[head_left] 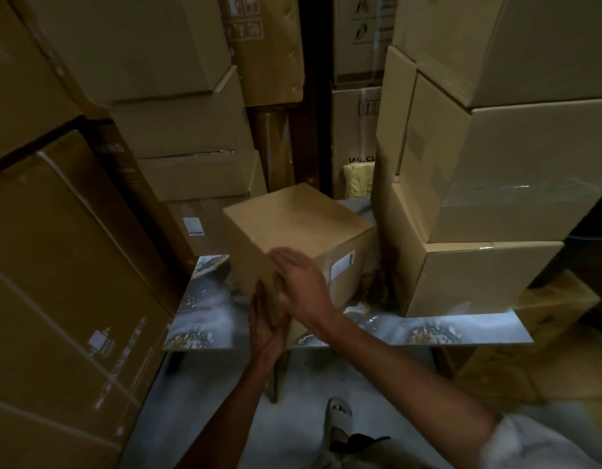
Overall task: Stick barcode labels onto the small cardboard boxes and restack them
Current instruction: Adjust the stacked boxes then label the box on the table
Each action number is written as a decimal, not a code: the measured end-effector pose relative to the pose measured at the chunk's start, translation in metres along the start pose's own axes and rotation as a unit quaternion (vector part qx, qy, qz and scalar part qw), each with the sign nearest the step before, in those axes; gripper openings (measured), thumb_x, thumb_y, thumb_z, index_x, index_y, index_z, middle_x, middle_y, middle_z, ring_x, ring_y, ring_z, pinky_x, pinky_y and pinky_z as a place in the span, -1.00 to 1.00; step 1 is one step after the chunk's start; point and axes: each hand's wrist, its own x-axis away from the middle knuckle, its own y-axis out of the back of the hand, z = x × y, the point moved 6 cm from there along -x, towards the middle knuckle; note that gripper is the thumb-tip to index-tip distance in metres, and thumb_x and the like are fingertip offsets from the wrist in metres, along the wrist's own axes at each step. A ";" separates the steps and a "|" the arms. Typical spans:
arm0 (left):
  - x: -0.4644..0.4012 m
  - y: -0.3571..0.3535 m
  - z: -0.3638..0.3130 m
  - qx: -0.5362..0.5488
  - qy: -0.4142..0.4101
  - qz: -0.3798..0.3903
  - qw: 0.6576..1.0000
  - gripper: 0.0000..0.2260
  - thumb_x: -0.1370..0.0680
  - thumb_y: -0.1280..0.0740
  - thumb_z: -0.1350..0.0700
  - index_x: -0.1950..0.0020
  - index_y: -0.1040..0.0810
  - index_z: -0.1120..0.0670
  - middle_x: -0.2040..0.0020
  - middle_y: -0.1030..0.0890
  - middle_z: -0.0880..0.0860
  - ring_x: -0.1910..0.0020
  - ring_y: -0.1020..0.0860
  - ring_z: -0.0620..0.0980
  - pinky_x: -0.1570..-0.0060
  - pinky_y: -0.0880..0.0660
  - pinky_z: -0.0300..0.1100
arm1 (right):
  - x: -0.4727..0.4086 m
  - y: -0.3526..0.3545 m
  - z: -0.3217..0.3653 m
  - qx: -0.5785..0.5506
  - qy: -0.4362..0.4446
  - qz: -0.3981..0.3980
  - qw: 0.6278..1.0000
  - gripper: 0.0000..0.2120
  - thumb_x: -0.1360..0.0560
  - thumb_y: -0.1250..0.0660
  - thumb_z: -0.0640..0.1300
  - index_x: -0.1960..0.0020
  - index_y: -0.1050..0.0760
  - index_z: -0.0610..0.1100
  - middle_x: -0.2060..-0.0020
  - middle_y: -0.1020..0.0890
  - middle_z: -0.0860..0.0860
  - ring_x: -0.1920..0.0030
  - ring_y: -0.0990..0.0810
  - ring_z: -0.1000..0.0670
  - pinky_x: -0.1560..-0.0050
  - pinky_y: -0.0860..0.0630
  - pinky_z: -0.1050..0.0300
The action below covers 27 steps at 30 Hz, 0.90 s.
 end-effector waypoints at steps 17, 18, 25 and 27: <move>-0.063 0.016 -0.130 -0.224 -0.232 -0.022 0.946 -0.38 -0.49 -0.21 -0.26 -0.54 -0.31 -0.16 -0.63 -0.13 0.08 -0.60 -0.12 0.12 -0.53 0.08 0.17 | -0.005 0.051 -0.124 -0.167 -0.394 -0.136 0.894 -0.43 -0.61 -0.30 -0.01 -0.56 -0.23 -0.11 -0.46 -0.35 -0.18 -0.47 -0.28 -0.19 -0.48 -0.23 -0.10; -0.067 0.006 -0.137 -0.255 -0.243 0.014 0.936 -0.35 -0.50 -0.19 -0.31 -0.59 -0.22 -0.22 -0.66 -0.06 0.08 -0.61 -0.07 0.12 -0.53 0.11 0.19 | -0.011 0.051 -0.133 -0.150 -0.405 -0.113 0.895 -0.35 -0.60 -0.31 0.02 -0.59 -0.16 -0.14 -0.51 -0.27 -0.21 -0.52 -0.22 -0.24 -0.49 -0.17 -0.10; -0.088 -0.028 -0.120 -0.447 -0.152 0.166 0.866 -0.17 -0.50 -0.29 -0.38 -0.62 0.13 -0.33 -0.69 0.12 0.02 -0.64 0.09 0.20 -0.54 0.12 0.31 | -0.010 0.028 -0.174 -0.253 -0.449 -0.061 0.855 -0.01 -0.41 -0.41 0.39 -0.64 -0.08 0.00 -0.56 -0.30 -0.11 -0.54 -0.28 -0.20 -0.52 -0.26 -0.16; -0.086 -0.028 -0.118 -0.442 -0.153 0.163 0.869 -0.18 -0.51 -0.26 -0.38 -0.62 0.15 -0.32 -0.68 0.14 0.02 -0.64 0.10 0.23 -0.52 0.14 0.36 | -0.006 0.025 -0.175 -0.274 -0.437 -0.072 0.854 -0.09 -0.41 -0.40 0.40 -0.61 -0.16 0.04 -0.53 -0.35 -0.07 -0.52 -0.33 -0.17 -0.52 -0.27 -0.15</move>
